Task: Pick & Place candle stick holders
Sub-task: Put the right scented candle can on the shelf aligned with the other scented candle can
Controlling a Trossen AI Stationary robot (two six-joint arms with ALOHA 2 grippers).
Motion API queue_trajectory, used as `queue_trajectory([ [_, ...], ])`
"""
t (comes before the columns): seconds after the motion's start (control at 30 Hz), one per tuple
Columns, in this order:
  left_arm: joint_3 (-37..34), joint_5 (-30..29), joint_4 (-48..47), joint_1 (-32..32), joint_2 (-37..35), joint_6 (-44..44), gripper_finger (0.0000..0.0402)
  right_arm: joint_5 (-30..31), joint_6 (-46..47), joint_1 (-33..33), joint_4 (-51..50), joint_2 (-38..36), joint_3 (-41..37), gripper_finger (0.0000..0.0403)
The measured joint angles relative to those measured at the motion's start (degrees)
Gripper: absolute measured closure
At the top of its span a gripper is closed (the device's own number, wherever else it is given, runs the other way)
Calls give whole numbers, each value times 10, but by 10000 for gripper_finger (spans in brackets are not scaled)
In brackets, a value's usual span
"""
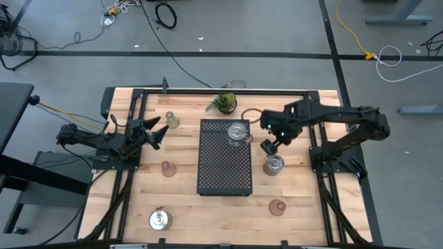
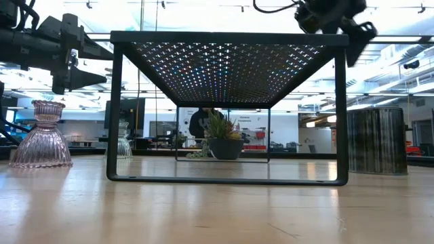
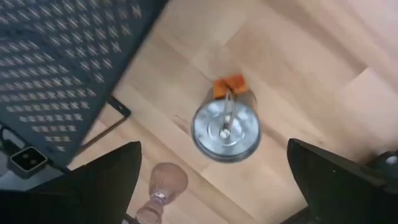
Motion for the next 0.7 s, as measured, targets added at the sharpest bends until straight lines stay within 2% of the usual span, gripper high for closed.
queue_trajectory([
  [0.13,0,0,0,0,0,0,23,-1,24,25,28,-19,-63,3],
  [0.37,0,0,0,0,0,0,23,22,15,53,60,-65,-143,3],
  [0.7,0,0,0,0,0,0,23,21,34,97,170,-103,-239,3],
])
